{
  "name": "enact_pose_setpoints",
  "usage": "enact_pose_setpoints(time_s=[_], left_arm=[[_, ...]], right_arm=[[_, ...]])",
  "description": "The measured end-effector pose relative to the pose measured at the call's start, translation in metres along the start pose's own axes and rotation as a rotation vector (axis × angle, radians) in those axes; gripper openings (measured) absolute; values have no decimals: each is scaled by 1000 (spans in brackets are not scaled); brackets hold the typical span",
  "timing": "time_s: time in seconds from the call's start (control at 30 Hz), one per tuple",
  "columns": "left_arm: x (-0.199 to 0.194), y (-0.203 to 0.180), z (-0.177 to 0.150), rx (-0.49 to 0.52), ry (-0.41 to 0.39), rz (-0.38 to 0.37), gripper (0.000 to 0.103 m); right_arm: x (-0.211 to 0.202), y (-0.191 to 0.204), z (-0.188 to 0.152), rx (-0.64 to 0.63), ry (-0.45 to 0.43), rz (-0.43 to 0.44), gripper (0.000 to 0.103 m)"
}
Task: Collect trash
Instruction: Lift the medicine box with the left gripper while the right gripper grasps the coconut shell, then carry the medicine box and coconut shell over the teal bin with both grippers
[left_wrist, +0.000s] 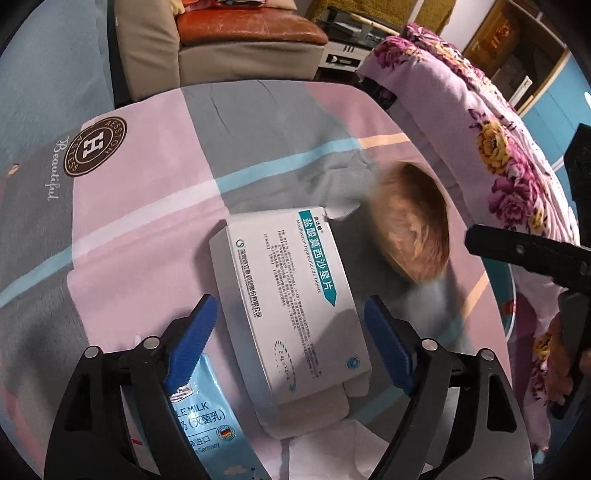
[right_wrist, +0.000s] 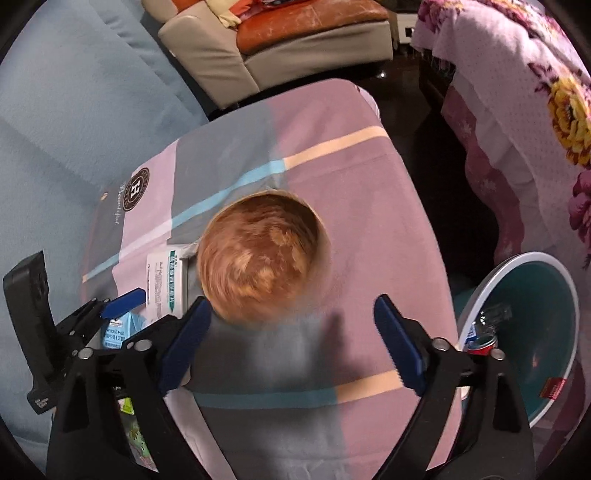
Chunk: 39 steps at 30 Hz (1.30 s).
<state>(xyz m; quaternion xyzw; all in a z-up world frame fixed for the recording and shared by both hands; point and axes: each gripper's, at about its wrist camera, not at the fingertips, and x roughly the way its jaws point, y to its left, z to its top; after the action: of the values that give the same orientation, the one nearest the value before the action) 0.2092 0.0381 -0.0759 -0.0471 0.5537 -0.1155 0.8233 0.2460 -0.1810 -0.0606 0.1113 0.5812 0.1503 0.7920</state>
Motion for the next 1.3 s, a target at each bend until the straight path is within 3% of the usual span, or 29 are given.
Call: enact_pose_setpoints(time_s=[0.17, 0.27, 0.37, 0.47, 0.5, 0.9, 1.3], left_arm=[[11, -3, 6, 15, 42, 15, 87], [20, -5, 6, 22, 79, 23, 87], [22, -11, 5, 38, 67, 47, 84], [20, -8, 6, 21, 53, 39, 73], [19, -8, 6, 15, 51, 35, 69], [-24, -33, 4, 20, -45, 2, 67], [-38, -119, 3, 128, -75, -101, 67]], right_arm=[[16, -5, 12, -1, 5, -6, 73], [30, -7, 17, -8, 14, -36, 61], [41, -10, 19, -4, 23, -27, 50], [45, -11, 20, -8, 19, -14, 25], [46, -11, 20, -7, 29, 1, 10], [-16, -36, -3, 40, -103, -16, 6], [-105, -106, -53, 144, -245, -94, 6]])
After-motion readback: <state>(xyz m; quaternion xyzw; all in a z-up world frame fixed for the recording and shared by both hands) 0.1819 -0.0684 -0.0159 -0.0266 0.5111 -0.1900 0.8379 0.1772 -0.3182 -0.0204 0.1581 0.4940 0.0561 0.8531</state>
